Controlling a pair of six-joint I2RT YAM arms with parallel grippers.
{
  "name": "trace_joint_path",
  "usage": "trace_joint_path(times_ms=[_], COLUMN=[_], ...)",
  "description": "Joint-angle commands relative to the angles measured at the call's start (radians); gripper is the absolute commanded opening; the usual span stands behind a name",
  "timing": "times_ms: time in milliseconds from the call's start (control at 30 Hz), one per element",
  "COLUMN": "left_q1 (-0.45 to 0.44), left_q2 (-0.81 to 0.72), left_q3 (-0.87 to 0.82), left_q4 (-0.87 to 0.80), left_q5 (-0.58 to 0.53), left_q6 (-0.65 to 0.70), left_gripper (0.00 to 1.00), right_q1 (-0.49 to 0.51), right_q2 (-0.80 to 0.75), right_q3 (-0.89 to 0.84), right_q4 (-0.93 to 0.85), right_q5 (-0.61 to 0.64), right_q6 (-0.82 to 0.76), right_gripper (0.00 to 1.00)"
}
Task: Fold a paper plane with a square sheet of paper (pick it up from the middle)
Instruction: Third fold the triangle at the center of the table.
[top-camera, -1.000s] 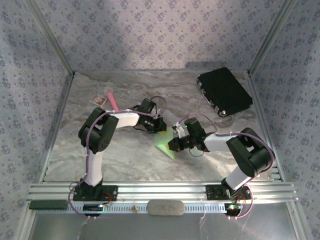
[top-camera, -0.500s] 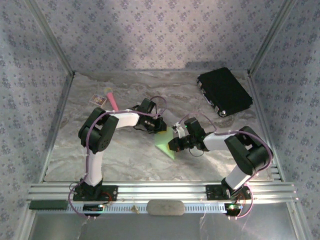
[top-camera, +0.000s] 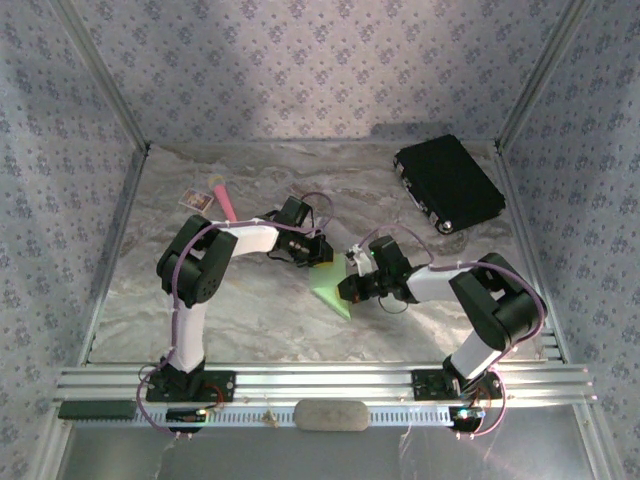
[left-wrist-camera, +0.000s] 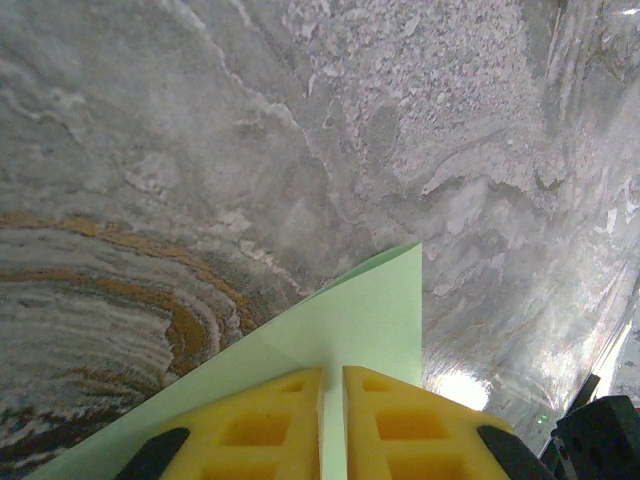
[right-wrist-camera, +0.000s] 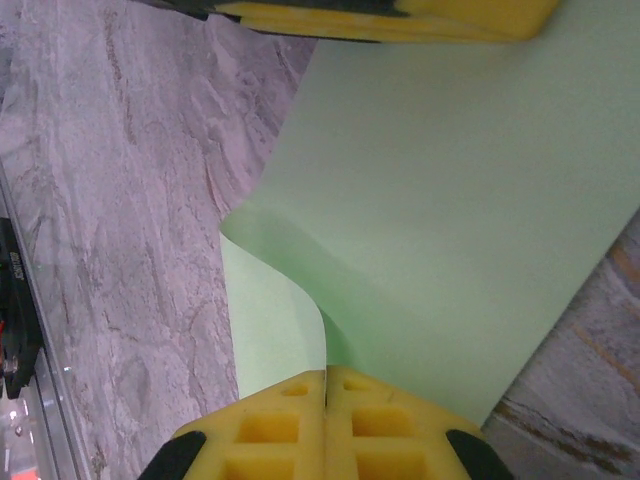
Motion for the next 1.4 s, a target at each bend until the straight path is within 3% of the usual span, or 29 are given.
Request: trace_joint_path(times_ms=[0,1367], left_q1=[-0.003,-0.003], left_q2=[0.021,0.017], left_q3=[-0.014,-0.018], left_q4=[-0.057,-0.052], left_q5=[-0.045,-0.047], left_q6=[0.029,0.023], left_gripper=[0.13,0.13], right_q1=[0.002,-0.001], right_q2=[-0.027,0.01], right_q3=[-0.019,-0.007], right_q4=[-0.004,-0.006], right_q5=[0.022,0.047], right_q6=[0.015,0.019], right_gripper=[0.01,0.01])
